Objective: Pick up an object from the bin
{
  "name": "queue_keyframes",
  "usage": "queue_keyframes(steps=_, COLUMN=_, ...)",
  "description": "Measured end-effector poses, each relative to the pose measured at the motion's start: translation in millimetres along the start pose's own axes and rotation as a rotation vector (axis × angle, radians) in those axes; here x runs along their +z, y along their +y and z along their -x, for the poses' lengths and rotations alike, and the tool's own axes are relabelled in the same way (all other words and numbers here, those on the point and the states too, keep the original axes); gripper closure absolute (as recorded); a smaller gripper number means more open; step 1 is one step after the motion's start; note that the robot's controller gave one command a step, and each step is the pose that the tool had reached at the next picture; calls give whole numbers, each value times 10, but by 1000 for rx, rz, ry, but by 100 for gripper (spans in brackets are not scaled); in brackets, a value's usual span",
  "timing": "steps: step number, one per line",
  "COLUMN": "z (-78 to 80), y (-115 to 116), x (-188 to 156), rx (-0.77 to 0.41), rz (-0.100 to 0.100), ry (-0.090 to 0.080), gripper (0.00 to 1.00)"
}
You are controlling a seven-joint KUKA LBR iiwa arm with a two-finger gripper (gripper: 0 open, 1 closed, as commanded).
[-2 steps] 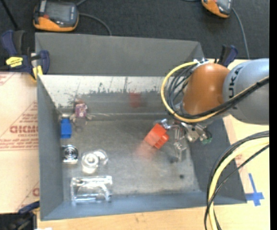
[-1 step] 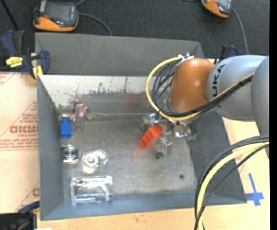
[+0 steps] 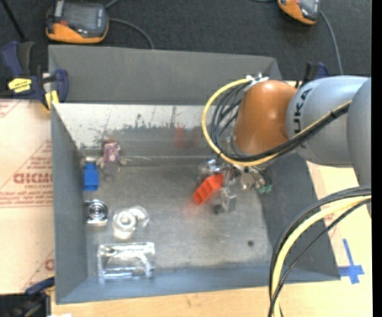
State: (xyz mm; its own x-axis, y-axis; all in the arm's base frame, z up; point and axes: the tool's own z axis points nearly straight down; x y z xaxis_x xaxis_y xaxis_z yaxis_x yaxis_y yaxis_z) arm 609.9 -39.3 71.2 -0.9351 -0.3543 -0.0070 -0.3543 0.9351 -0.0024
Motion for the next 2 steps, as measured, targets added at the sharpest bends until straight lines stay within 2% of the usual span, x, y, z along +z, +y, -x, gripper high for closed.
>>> queue_keyframes(steps=1, z=203, y=-145, x=-579, rx=-19, rz=-4, ry=-4, gripper=100)
queue_keyframes(steps=2, z=333, y=-70, x=-1646, rx=-34, rz=-4, ry=-6, gripper=100)
